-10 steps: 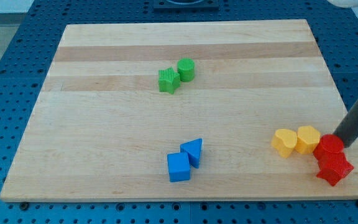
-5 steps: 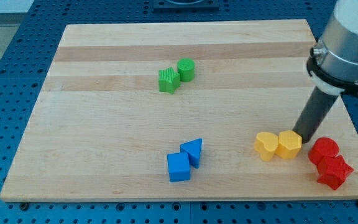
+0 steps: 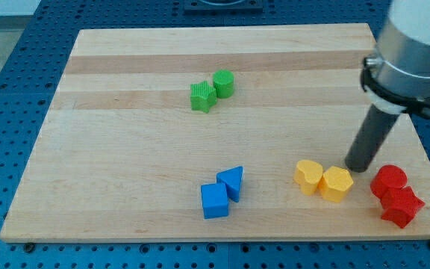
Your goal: Slide yellow hexagon and yellow heart towards center
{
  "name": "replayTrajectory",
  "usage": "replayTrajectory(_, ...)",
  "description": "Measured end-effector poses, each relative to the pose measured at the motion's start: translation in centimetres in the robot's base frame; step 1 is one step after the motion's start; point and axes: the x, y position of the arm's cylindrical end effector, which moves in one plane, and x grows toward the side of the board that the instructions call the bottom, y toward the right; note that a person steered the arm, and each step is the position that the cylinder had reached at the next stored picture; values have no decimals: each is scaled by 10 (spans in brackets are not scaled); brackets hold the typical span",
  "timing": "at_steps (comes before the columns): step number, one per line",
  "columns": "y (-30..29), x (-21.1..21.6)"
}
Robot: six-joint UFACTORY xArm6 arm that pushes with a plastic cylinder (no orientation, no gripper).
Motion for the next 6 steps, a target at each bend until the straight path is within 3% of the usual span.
replayTrajectory(3, -12, 69)
replayTrajectory(6, -55, 36)
